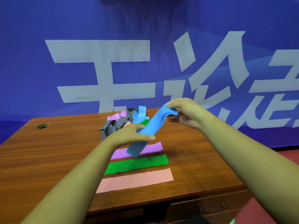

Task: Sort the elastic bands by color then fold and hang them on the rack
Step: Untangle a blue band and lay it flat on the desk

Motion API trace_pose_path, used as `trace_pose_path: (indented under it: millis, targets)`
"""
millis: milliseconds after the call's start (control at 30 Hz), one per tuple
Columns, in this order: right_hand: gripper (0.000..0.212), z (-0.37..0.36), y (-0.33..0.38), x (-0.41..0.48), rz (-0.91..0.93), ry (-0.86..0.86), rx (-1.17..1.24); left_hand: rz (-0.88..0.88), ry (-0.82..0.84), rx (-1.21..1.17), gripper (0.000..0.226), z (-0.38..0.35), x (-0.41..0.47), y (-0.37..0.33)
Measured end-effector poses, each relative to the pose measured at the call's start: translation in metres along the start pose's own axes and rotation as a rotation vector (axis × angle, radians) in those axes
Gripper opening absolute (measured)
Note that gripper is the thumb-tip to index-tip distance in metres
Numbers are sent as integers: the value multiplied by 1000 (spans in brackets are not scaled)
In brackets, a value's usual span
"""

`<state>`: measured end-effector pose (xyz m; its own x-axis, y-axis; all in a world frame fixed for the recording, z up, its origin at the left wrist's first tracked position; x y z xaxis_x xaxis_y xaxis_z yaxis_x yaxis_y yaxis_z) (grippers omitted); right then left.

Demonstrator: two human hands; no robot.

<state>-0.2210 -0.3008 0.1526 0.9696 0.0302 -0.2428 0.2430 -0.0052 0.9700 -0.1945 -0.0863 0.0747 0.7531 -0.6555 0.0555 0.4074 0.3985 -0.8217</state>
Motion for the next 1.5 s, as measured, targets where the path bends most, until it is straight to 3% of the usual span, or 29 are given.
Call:
trace_pose_path:
  millis: [100, 167, 300, 433, 600, 833, 1233, 1400, 1500]
  targets:
    - [7, 21, 1, 5, 40, -63, 141, 82, 41, -175, 82, -2, -4, 18]
    - [8, 39, -3, 9, 37, -131, 107, 96, 38, -283, 83, -4, -8, 29]
    - [19, 74, -27, 20, -13, -297, -105, 139, -27, -355, 47, -8, -11, 40]
    - [27, 112, -63, 30, -89, -445, -119, 179, -85, -326, 16, -16, -1, 49]
    - [34, 152, -103, 28, -155, -611, -73, 210, -179, -308, 10, -39, 19, 52]
    - [21, 199, -144, 34, -162, -748, -40, 253, -280, -372, 8, -86, 62, 52]
    - [13, 259, -180, 77, -119, -951, -406, 154, -287, 74, 29, -123, 129, 67]
    - [3, 264, -189, 101, -59, -901, -594, 92, -260, 462, 22, -133, 145, 78]
    - [3, 264, -195, 108, -3, -865, -659, 130, -232, 558, 21, -139, 150, 85]
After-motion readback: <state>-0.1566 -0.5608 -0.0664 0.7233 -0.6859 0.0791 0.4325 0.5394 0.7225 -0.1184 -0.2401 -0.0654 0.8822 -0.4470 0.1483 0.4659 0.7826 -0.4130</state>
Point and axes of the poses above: each hand's wrist, its own x-axis towards the middle knuckle, its own z-axis out of the back of the hand, y = z × x, the point moved 2 cm from there along x, towards the middle knuckle, and after that the axes turned 8 degrees about -z, right-handed, at the moved point
